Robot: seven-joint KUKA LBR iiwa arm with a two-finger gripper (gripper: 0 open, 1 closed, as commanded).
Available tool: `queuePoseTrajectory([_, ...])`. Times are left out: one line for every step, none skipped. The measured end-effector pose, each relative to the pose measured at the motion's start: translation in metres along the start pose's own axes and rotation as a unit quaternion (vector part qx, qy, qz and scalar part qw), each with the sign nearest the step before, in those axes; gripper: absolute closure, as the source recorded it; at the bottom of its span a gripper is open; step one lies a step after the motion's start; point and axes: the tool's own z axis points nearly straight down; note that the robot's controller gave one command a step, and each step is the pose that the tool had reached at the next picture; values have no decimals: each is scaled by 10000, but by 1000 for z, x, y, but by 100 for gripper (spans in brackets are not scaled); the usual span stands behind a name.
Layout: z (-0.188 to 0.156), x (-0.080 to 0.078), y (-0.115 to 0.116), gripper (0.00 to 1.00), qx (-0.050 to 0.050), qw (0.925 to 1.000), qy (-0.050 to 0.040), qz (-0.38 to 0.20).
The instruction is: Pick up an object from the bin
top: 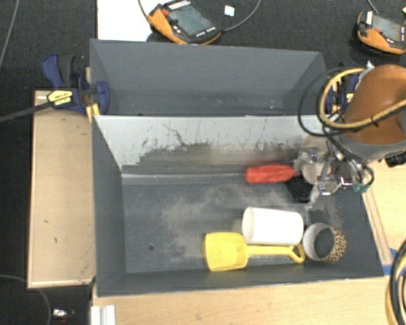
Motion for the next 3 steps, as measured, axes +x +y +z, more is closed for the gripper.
queuePoseTrajectory([-5,-2,0,0,10,10000,-39,-25])
queuePoseTrajectory([64,83,70,0,2,10000,-54,-65])
queuePoseTrajectory([64,61,98,0,47,9730,-118,-2307])
